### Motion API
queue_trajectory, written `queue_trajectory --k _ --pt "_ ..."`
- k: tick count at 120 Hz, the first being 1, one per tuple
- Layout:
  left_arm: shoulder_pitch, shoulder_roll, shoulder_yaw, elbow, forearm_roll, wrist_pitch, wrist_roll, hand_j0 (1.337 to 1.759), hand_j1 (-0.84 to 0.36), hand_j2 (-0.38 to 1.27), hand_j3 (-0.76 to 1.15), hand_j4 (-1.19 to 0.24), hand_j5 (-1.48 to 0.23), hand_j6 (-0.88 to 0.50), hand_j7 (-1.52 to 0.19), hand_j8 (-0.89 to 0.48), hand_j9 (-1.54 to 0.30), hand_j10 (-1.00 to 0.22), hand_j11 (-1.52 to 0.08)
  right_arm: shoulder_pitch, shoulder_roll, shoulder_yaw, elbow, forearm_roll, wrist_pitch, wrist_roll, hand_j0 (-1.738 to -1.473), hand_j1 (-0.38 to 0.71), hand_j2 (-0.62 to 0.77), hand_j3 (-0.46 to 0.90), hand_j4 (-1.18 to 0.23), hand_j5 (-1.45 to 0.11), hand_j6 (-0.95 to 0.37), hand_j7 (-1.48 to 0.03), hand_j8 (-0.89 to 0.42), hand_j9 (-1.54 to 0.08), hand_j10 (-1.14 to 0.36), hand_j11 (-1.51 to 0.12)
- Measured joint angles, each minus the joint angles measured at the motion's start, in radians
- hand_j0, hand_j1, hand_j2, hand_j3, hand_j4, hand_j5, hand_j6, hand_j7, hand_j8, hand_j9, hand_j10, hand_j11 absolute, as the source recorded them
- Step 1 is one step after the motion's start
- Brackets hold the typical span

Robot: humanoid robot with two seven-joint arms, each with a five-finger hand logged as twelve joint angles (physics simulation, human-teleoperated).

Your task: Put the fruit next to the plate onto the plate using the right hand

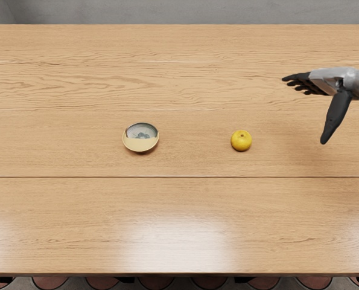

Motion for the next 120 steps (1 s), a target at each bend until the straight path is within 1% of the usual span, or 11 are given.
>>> queue_trajectory --k 12,20,25,32,38,45,52,68,81,101,120 --pt "0.0 0.0 0.0 0.0 0.0 0.0 0.0 1.658 0.33 0.0 0.0 -0.02 -0.02 -0.02 -0.02 -0.02 -0.02 -0.02 -0.02 0.007 -0.005 -0.024 -0.028 -0.003 0.0 0.005 -1.658 -0.35 0.0 0.0 -0.01 0.0 -0.01 0.0 -0.01 0.0 0.0 0.0" --pt "0.0 0.0 0.0 0.0 0.0 0.0 0.0 1.658 0.33 0.0 0.0 -0.02 -0.02 -0.02 -0.02 -0.02 -0.02 -0.02 -0.02 0.014 -0.003 -0.03 -0.027 -0.003 0.0 -0.01 -1.658 -0.35 0.0 0.0 -0.01 0.0 -0.01 0.0 -0.01 0.0 0.0 0.0" --pt "0.0 0.0 0.0 0.0 0.0 0.0 0.0 1.658 0.33 0.0 0.0 -0.02 -0.02 -0.02 -0.02 -0.02 -0.02 -0.02 -0.02 0.02 0.011 -0.031 -0.025 -0.003 0.0 -0.032 -1.658 -0.35 0.0 0.0 -0.01 0.0 -0.01 0.0 -0.01 0.0 0.0 0.0" --pt "0.0 0.0 0.0 0.0 0.0 0.0 0.0 1.658 0.33 0.0 0.0 -0.02 -0.02 -0.02 -0.02 -0.02 -0.02 -0.02 -0.02 0.025 0.043 -0.033 -0.011 -0.004 0.0 -0.1 -1.658 -0.35 0.0 0.0 0.0 0.0 -0.01 0.0 0.0 0.0 0.0 0.0" --pt "0.0 0.0 0.0 0.0 0.0 0.0 0.0 1.658 0.33 0.0 0.0 -0.02 -0.02 -0.02 -0.02 -0.02 -0.02 -0.02 -0.02 0.029 0.072 -0.031 0.004 -0.004 0.0 -0.141 -1.658 -0.35 0.0 0.0 0.0 0.0 -0.01 0.0 0.0 0.0 0.0 0.0" --pt "0.0 0.0 0.0 0.0 0.0 0.0 0.0 1.658 0.33 0.0 0.0 -0.02 -0.02 -0.02 -0.02 -0.02 -0.02 -0.02 -0.02 0.043 0.092 -0.028 0.031 -0.005 0.0 -0.17 -1.658 -0.35 0.0 0.0 0.0 0.0 -0.01 0.0 -0.01 0.0 0.0 0.0" --pt "0.0 0.0 0.0 0.0 0.0 0.0 0.0 1.658 0.33 0.0 0.0 -0.02 -0.02 -0.02 -0.02 -0.02 -0.02 -0.02 -0.02 0.061 0.102 -0.025 0.088 -0.007 0.0 -0.186 -1.658 -0.35 0.0 0.0 0.0 0.0 -0.01 0.0 0.0 0.0 0.0 0.0" --pt "0.0 0.0 0.0 0.0 0.0 0.0 0.0 1.658 0.33 0.0 0.0 -0.02 -0.02 -0.02 -0.02 -0.02 -0.02 -0.02 -0.02 0.077 0.136 -0.023 0.192 -0.016 0.0 -0.202 -1.658 -0.35 0.0 0.0 0.0 0.0 -0.01 0.0 0.0 0.0 0.0 0.0" --pt "0.0 0.0 0.0 0.0 0.0 0.0 0.0 1.658 0.33 0.0 0.0 -0.02 -0.02 -0.02 -0.02 -0.02 -0.02 -0.02 -0.02 0.072 0.156 -0.032 0.254 -0.077 0.0 -0.206 -1.658 -0.35 0.0 0.0 0.0 0.0 0.0 0.0 0.0 0.0 0.0 0.0" --pt "0.0 0.0 0.0 0.0 0.0 0.0 0.0 1.658 0.33 0.0 0.0 -0.02 -0.02 -0.02 -0.02 -0.02 -0.02 -0.02 -0.02 0.004 0.255 -0.037 0.293 -0.342 -0.078 -0.207 -1.658 -0.35 0.0 0.0 0.0 0.0 0.0 0.0 0.0 0.0 0.0 0.0" --pt "0.0 0.0 0.0 0.0 0.0 0.0 0.0 1.658 0.33 0.0 0.0 -0.02 -0.02 -0.02 -0.02 -0.02 -0.02 -0.02 -0.02 -0.069 0.317 -0.054 0.294 -0.51 -0.183 -0.208 -1.658 -0.35 0.0 0.0 0.0 0.0 0.0 0.0 0.0 0.0 0.0 0.0"
